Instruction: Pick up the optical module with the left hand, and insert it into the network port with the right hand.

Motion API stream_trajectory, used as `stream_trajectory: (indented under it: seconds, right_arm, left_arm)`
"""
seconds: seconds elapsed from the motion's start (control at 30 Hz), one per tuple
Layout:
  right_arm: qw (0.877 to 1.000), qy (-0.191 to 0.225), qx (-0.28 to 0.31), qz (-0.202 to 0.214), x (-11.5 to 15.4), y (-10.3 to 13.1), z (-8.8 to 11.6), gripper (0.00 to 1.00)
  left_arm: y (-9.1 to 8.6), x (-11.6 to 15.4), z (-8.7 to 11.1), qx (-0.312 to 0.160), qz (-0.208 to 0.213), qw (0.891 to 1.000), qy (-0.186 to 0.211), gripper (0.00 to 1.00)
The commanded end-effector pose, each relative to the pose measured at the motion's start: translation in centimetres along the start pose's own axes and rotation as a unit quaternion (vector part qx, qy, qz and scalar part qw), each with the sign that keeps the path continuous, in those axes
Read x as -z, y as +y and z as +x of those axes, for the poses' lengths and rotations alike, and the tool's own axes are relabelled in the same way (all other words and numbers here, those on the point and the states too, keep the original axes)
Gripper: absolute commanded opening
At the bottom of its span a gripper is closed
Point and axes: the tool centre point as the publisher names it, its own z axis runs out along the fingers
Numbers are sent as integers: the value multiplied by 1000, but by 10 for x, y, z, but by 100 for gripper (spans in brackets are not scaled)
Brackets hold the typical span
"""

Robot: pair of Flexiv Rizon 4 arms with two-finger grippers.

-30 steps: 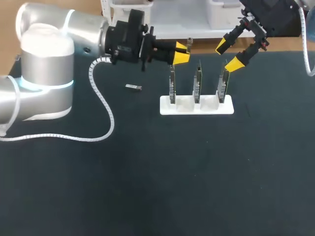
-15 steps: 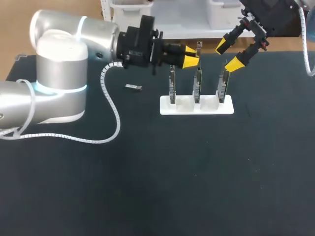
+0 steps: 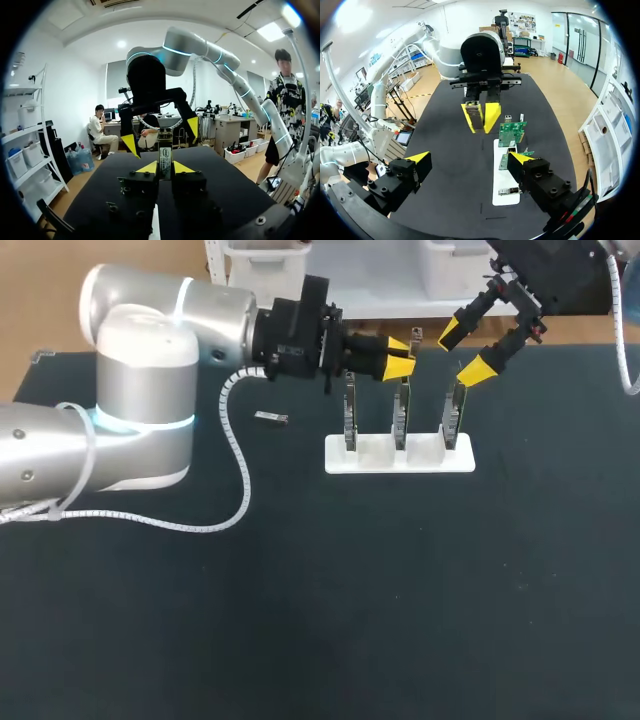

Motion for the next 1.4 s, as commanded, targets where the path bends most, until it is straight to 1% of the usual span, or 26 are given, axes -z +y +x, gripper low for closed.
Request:
stream_trajectory:
  seconds: [0.03,0.5,0.73,0.83,1.03,1.17,1.3,1.4]
  right_arm:
    - [1000,0,0,-1,0,-1,0,100]
    - [1000,0,0,-1,0,-1,0,100]
    - [1000,0,0,-1,0,-1,0,100]
    - [1000,0,0,-1,0,-1,0,100]
    - [1000,0,0,-1,0,-1,0,100]
    - [1000,0,0,-1,0,-1,0,100]
    - [1000,0,0,-1,0,-1,0,100]
    - [1000,0,0,-1,0,-1,0,100]
  left_arm:
    - [9,-4,2,1,3,1000,-1,0]
    - [16,-11,17,22,5,1000,1,0]
    - [19,-14,18,24,6,1000,0,0]
    - [20,-15,18,21,9,1000,-13,0]
    - [22,-16,18,23,13,1000,-17,0]
    - [22,-16,17,23,12,1000,-13,0]
    - [22,-14,17,23,5,1000,3,0]
    - [22,-14,17,23,5,1000,3,0]
